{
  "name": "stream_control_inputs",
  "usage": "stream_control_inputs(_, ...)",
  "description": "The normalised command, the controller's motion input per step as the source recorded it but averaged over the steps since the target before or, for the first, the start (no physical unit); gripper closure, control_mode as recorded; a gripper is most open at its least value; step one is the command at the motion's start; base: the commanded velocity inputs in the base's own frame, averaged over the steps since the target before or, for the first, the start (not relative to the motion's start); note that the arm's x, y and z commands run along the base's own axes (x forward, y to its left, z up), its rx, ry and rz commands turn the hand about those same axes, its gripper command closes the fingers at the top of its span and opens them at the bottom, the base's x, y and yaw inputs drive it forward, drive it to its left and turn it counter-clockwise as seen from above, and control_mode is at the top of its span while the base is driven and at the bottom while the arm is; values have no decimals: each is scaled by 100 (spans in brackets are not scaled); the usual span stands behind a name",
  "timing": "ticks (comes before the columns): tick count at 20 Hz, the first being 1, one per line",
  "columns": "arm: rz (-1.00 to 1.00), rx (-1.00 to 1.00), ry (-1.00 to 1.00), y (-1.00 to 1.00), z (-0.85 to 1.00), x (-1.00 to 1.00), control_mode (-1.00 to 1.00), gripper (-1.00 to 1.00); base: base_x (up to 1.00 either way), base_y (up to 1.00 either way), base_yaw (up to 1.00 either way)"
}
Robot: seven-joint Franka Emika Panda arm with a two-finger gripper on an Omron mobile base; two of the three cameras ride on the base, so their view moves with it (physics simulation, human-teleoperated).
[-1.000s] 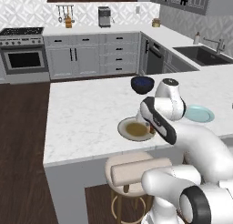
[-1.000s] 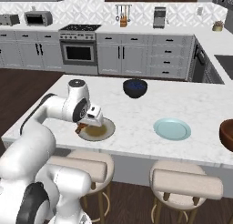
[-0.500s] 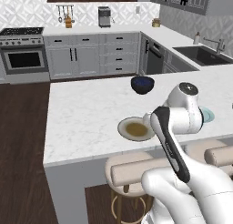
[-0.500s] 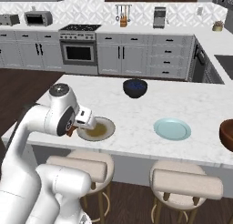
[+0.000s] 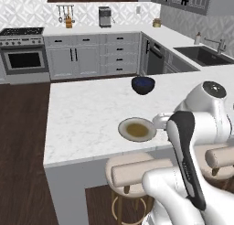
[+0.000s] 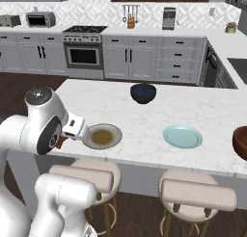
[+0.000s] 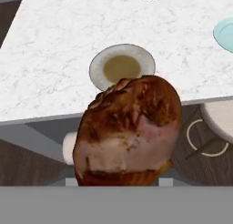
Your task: Pick the chicken drumstick and onion from their plates and place them in the bowl. Then put the bowl in the fridge.
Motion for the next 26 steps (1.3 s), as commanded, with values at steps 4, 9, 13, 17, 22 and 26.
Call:
stream_control_inputs(4,0,4,7,0,19,-29,100,100,-27,-10,0)
stream_control_inputs(9,0,0,0,0,0,0,100,100,-76,-96,-1)
stream_control_inputs(13,0,0,0,0,0,0,100,100,-56,-100,0)
stream_control_inputs(17,0,0,0,0,0,0,100,100,-18,-100,0)
stream_control_inputs(22,0,0,0,0,0,0,100,100,3,-100,-2)
stream_control_inputs(26,0,0,0,0,0,0,100,100,5,-100,-6)
